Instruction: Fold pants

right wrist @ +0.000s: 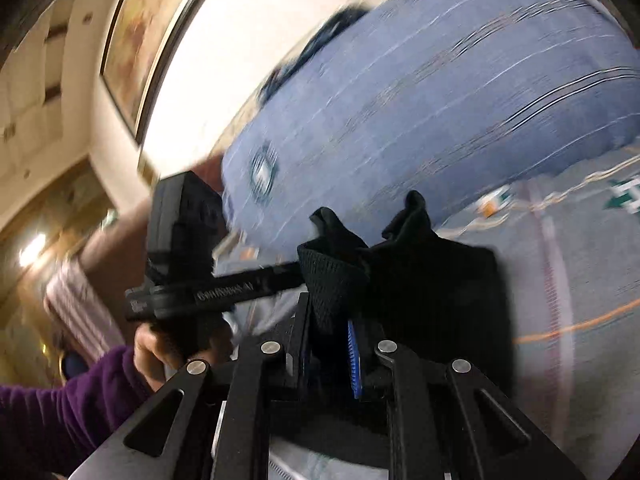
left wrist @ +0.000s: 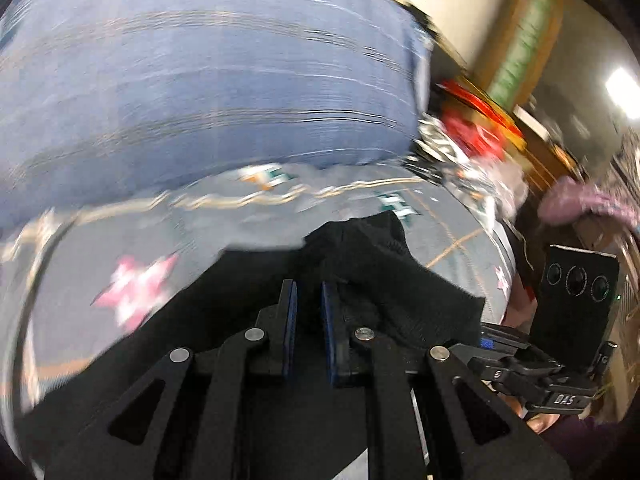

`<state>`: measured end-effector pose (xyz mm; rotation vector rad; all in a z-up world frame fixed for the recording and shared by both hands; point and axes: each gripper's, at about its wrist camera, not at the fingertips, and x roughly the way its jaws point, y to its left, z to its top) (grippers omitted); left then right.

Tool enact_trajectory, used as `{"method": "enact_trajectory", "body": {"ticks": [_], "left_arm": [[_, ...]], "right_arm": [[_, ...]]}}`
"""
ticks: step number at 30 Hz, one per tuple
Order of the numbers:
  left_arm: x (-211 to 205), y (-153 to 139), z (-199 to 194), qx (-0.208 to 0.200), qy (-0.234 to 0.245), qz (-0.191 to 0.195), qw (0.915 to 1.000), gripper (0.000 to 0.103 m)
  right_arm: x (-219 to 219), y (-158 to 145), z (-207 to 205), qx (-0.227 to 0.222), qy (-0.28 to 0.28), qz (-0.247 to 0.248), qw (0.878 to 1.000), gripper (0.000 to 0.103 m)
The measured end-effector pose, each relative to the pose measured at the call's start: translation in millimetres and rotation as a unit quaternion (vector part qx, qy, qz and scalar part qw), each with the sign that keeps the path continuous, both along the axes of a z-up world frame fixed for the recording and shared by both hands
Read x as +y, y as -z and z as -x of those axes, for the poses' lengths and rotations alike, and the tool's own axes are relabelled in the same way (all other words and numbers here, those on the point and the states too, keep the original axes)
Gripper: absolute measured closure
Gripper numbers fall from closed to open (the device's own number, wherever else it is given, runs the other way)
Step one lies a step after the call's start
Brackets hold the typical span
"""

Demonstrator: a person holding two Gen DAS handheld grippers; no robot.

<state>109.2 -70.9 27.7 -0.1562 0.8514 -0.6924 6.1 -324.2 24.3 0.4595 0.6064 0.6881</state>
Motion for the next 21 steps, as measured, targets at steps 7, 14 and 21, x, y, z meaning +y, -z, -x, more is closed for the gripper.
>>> {"method": "enact_trajectory", "body": {"ticks": [7, 14, 21], "left_arm": [[82, 48, 14, 0.046, -0.088, 0.041, 0.9942, 0.093], [90, 54, 42, -0.002, -0.081, 0.076, 0.9938, 0.092], [46, 52, 63, -0.029, -0.028, 0.045, 0.9982, 0.044]], "right_arm": [[92, 48, 0, 0.074, -0.078, 0.077, 0.991, 0.081], [88, 32, 16, 0.007, -0.065, 0.101, 0.993, 0.064], [60, 63, -14, 0.078, 0.074, 0.193, 0.975, 0.065]]}}
